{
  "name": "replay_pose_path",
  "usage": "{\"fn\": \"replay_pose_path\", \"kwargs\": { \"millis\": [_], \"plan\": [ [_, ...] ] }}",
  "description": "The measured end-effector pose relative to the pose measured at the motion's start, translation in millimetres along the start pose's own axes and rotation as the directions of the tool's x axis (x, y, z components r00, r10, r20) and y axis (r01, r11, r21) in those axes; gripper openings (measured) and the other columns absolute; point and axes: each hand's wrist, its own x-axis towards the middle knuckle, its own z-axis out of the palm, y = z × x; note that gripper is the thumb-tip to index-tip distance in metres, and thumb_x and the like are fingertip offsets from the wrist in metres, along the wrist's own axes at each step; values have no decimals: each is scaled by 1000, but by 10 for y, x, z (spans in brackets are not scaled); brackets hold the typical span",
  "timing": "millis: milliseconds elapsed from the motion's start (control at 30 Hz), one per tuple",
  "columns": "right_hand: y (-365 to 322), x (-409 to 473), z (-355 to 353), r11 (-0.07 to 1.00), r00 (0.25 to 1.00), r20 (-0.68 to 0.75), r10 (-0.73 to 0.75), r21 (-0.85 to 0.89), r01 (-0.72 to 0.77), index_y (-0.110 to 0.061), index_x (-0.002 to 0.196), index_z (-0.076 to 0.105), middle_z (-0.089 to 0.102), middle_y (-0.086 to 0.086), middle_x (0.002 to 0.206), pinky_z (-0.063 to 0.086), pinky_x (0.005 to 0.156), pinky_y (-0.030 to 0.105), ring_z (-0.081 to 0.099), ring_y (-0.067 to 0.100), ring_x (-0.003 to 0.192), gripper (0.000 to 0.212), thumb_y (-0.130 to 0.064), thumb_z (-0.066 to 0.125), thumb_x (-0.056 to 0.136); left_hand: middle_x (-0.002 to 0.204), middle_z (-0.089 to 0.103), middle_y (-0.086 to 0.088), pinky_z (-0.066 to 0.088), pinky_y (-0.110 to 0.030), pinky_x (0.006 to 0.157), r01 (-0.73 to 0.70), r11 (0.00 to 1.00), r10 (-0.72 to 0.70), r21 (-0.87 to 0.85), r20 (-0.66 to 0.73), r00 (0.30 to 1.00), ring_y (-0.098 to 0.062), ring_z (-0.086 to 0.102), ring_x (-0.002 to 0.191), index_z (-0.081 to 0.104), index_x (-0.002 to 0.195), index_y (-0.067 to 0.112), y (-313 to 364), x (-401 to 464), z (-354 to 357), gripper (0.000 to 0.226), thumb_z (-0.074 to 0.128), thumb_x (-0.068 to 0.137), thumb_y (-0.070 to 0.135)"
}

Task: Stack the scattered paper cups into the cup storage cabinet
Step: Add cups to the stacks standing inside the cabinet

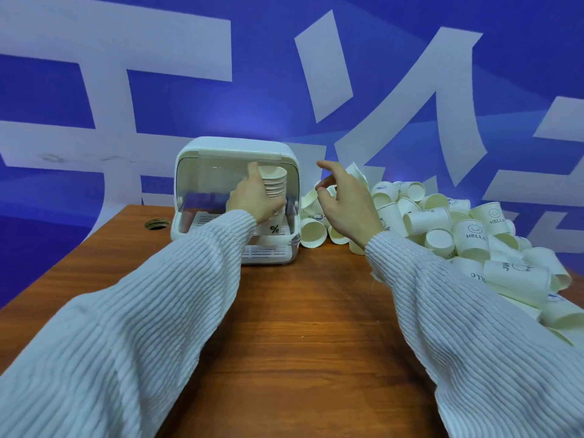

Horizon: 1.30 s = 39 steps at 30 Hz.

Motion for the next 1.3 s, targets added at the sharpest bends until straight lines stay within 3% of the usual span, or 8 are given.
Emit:
{"fn": "replay_pose_path", "kwargs": {
  "millis": [200,500,567,800,933,1033,1167,1300],
  "plan": [
    [164,28,-104,999,999,24,-27,-39,28,-30,150,45,68,-13,114,49,83,32,55,6,84,49,-27,54,102,133,61,-19,51,-50,94,130,991,-130,20,0,992,-40,61,120,38,135,8,127,308,150,80,84,81,46],
    [440,68,-221,998,997,73,38,-58,-34,-31,150,44,67,-15,113,44,75,32,48,-2,71,51,-27,53,99,141,52,-18,48,-47,100,138,988,-139,-76,-6,990,-37,56,127,39,141,4,98,422,332,92,85,78,52],
    [464,53,-335,995,993,78,88,-43,-85,-31,149,45,67,-15,112,46,81,33,54,0,79,51,-27,53,99,144,46,-19,45,-48,104,104,990,-110,-99,-62,992,-37,51,130,35,144,4,93,351,301,93,83,79,50],
    [550,-147,-915,961,964,103,246,-153,-230,-27,137,60,67,-10,119,44,95,30,60,11,117,41,-26,54,97,130,52,-14,39,-48,101,-119,992,105,-30,-293,950,-36,45,124,53,122,9,373,-259,230,41,59,89,32],
    [601,-436,-1186,930,931,172,320,-247,-274,-27,121,71,70,-7,123,48,97,32,62,13,116,31,-27,55,94,123,58,-8,46,-42,94,-248,957,238,-151,-81,968,-28,56,113,59,120,15,625,-617,413,37,60,88,33],
    [643,-729,-1378,914,899,257,354,-300,-274,-25,117,74,70,-5,122,46,84,19,63,11,112,27,-26,58,94,117,63,-3,46,-34,85,-312,919,351,-242,142,925,-20,61,103,63,121,14,856,-930,655,39,65,89,35],
    [641,-1054,-1755,862,851,334,406,-449,-235,-18,114,74,71,-1,117,50,93,33,63,17,110,23,-26,60,98,121,65,-9,52,-38,98,-513,800,600,-312,383,702,-22,63,113,62,129,10,1258,-1361,949,52,70,87,39],
    [499,-1376,-2076,809,778,430,459,-564,-166,-23,104,71,68,-8,102,51,85,34,63,15,98,22,-42,67,94,138,52,-10,46,-41,104,-646,728,644,-229,552,530,-26,53,126,48,146,16,1511,-1581,1223,67,71,86,31]
  ]
}}
